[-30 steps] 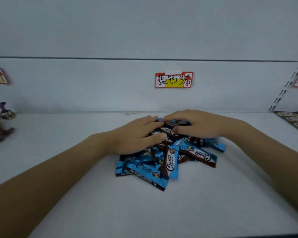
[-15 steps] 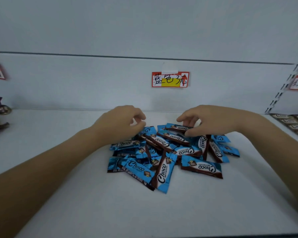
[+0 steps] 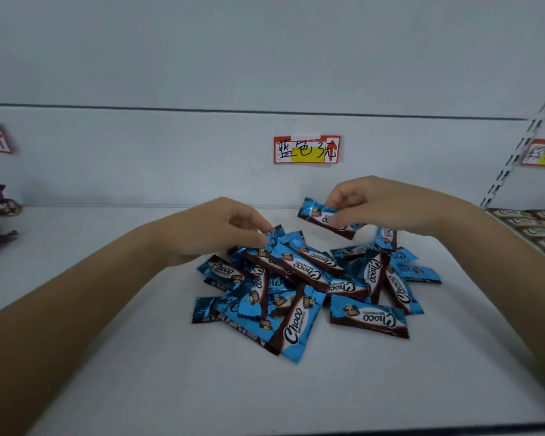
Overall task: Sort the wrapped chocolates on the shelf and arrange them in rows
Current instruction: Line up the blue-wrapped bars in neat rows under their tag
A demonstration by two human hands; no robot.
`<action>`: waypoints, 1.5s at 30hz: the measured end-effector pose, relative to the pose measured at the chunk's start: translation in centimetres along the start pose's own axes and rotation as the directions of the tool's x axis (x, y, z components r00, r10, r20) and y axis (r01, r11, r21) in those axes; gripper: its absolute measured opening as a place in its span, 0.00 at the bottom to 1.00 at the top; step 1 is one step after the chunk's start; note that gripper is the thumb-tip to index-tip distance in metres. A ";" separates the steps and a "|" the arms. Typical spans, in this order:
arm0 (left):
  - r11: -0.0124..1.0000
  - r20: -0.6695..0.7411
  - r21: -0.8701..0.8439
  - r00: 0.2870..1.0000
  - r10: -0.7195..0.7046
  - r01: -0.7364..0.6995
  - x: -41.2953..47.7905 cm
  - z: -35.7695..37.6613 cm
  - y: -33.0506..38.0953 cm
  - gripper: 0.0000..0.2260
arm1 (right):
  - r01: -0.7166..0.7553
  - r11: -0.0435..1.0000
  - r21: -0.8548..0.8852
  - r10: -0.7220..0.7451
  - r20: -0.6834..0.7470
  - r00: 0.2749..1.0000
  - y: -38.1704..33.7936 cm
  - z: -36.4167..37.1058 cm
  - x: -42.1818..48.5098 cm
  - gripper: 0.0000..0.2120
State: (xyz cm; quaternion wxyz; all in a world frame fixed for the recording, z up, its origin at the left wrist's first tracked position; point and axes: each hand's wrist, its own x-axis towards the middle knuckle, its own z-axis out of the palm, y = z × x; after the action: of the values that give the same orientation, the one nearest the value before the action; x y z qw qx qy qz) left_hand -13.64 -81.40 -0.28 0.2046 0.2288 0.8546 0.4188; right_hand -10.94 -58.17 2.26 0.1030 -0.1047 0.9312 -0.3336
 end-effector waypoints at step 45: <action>0.958 -0.510 -0.077 0.837 0.201 -0.277 3.0 0.5 -1.9 0.09 | 0.008 0.974 0.228 0.075 -0.354 0.932 1.7 1.9 3.2 0.05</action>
State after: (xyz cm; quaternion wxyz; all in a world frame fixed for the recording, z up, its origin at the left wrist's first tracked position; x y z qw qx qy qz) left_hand -16.25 -80.41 -2.56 -0.0596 0.2026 0.8094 0.5479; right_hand -13.68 -58.85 -0.66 -0.0527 -0.0132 0.8920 -0.4487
